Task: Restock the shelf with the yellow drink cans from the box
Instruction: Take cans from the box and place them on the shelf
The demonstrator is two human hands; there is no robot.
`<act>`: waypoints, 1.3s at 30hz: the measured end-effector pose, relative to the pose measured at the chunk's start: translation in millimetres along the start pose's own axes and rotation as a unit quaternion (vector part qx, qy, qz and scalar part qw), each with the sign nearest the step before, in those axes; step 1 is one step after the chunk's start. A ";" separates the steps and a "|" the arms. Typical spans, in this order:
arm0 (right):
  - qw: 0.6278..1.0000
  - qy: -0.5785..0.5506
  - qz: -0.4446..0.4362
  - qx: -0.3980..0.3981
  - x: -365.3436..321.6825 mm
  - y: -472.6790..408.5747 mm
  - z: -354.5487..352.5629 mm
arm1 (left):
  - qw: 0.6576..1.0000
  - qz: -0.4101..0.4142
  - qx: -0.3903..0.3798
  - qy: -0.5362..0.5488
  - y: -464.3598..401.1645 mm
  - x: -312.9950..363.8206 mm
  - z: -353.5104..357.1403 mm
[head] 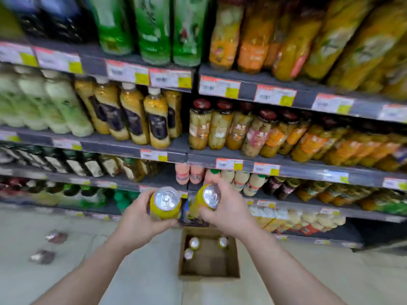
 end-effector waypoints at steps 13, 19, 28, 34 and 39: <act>0.988 -0.024 -0.150 -0.010 -344.1 9.1 113.8 | 0.990 0.016 0.132 0.039 94.2 -23.1 -338.9; 0.985 -0.027 -0.165 -0.034 -470.9 3.4 167.0 | 0.980 0.006 0.171 0.104 129.8 -49.9 -480.7; 0.975 -0.036 -0.210 -0.065 -614.1 -50.3 232.3 | 0.966 0.005 0.209 0.152 135.0 -89.8 -624.6; 0.964 -0.033 -0.255 -0.073 -706.7 -118.1 279.1 | 0.963 0.009 0.230 0.142 96.8 -116.1 -728.6; 0.957 -0.025 -0.278 -0.080 -793.0 -184.3 309.5 | 0.957 0.016 0.247 0.151 54.9 -133.1 -820.4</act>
Point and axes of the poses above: each hand's wrist, its own y-axis away from the middle knuckle, its own z-axis out of the palm, x = y × z, the point moved 4 cm from there along -y, towards the middle knuckle, and after that the axes turned 4 degrees about y, right-handed, at the moved point
